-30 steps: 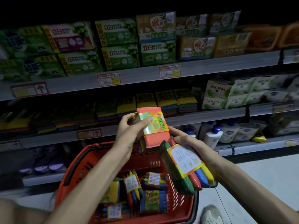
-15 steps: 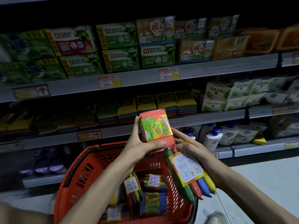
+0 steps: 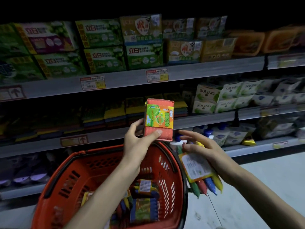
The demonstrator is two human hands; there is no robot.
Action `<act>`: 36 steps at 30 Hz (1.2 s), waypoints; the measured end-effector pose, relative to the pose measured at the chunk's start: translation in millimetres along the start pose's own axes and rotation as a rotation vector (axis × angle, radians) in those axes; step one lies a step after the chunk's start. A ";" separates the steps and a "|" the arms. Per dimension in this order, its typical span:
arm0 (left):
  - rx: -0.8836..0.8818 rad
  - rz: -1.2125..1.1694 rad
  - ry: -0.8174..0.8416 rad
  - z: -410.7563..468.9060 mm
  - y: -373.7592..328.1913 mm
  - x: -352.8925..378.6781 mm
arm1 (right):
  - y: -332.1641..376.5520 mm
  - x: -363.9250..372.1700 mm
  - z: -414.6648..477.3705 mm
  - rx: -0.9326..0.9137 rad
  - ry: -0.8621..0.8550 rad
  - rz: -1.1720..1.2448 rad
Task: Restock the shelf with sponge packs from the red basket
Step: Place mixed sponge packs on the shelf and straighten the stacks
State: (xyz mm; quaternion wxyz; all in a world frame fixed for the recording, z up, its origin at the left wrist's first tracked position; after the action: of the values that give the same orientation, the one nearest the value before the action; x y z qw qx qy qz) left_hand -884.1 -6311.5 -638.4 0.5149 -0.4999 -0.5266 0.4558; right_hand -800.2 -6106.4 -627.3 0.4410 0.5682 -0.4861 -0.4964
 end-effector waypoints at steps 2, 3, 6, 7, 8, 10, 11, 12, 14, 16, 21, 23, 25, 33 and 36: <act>-0.004 -0.035 0.008 2.0 -0.6 8.2 | 3.7 -6.8 -1.1 -0.018 0.000 -0.066; 0.001 -0.043 0.001 3.0 -0.8 11.9 | 5.3 -9.2 -1.1 -0.023 0.008 -0.082; 0.009 -0.048 -0.019 9.9 0.7 21.5 | 10.4 -10.6 1.6 -0.040 0.054 -0.080; 0.005 -0.051 -0.030 13.2 1.5 23.6 | 11.9 -9.3 2.8 -0.041 0.074 -0.065; -0.001 -0.057 -0.044 16.7 1.8 25.7 | 12.7 -8.0 4.6 -0.041 0.092 -0.050; -0.001 -0.080 -0.078 22.2 0.5 29.4 | 13.9 -4.9 7.8 -0.045 0.108 -0.024; 0.003 -0.093 -0.092 25.2 -0.1 31.7 | 14.3 -4.2 9.8 -0.053 0.107 -0.018; 0.004 -0.096 -0.105 27.7 -0.7 34.4 | 14.4 -4.0 12.2 -0.063 0.098 -0.016; 0.013 -0.104 -0.123 32.4 -1.3 40.1 | 15.0 -4.9 17.4 -0.090 0.074 -0.017; 0.041 -0.109 -0.129 37.1 -2.3 46.1 | 14.8 -7.4 23.1 -0.121 0.052 -0.038; 0.122 -0.100 -0.073 43.3 -3.0 61.4 | 9.2 -18.9 38.3 -0.179 0.005 -0.047; 0.139 -0.054 -0.046 46.6 1.1 66.6 | 7.0 -26.0 46.8 -0.189 -0.032 -0.029; 0.152 -0.002 -0.011 50.2 4.1 71.7 | 4.6 -32.6 56.3 -0.192 -0.067 -0.014; 0.095 0.005 0.075 66.7 11.7 88.1 | -2.5 -50.0 83.8 -0.228 -0.074 0.068; 0.076 -0.036 0.043 71.8 16.6 93.9 | -2.7 -55.4 93.7 -0.231 -0.075 0.075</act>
State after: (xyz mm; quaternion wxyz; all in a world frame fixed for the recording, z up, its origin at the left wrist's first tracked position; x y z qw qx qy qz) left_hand -951.9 -6214.1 -650.7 0.5528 -0.4801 -0.5067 0.4550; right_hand -894.8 -6052.9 -633.6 0.5033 0.4760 -0.4627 -0.5532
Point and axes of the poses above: each hand's wrist, its own z-axis towards the middle knuckle, its own x-axis out of the palm, y = z × x, the point moved 3 cm from there along z, towards the middle knuckle, and after that the axes turned 6 degrees about -z, right-handed, at the moved point
